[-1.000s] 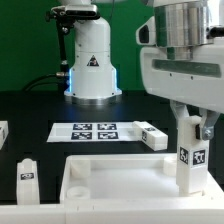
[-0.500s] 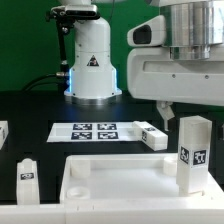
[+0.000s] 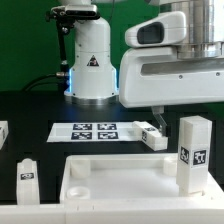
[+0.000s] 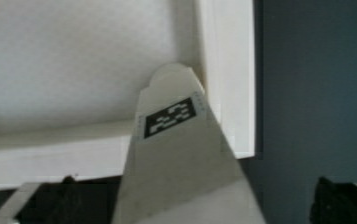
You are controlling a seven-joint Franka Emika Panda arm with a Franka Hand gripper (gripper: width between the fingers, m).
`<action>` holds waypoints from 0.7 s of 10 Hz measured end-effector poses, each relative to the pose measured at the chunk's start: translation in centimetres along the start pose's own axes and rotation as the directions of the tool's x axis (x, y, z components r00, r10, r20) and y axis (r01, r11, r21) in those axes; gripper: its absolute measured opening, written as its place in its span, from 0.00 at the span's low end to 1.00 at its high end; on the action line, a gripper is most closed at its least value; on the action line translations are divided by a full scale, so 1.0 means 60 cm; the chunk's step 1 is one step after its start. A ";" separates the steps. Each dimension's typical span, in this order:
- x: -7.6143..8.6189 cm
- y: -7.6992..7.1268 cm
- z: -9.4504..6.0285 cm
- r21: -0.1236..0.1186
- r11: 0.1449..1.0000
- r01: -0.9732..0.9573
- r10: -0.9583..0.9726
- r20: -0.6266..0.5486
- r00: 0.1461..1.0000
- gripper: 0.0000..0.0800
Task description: Assemble desk
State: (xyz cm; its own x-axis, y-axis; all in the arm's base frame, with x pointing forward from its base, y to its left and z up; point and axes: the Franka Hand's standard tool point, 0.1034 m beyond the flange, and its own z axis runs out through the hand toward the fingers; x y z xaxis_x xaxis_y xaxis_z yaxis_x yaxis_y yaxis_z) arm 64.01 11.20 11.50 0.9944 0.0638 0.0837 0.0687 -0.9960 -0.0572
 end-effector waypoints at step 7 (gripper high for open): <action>0.002 -0.001 0.000 -0.008 0.974 -0.225 0.225 -0.015 0.974 0.36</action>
Offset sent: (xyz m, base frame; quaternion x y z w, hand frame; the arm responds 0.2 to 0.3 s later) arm 0.0000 0.0000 0.0000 0.0000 0.0000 0.0650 0.9979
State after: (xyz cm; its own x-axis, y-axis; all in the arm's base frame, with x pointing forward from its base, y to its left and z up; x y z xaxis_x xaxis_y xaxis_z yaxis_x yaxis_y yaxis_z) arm 64.12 11.24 11.50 0.9831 -0.1630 0.0839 -0.1577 -0.9853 -0.0662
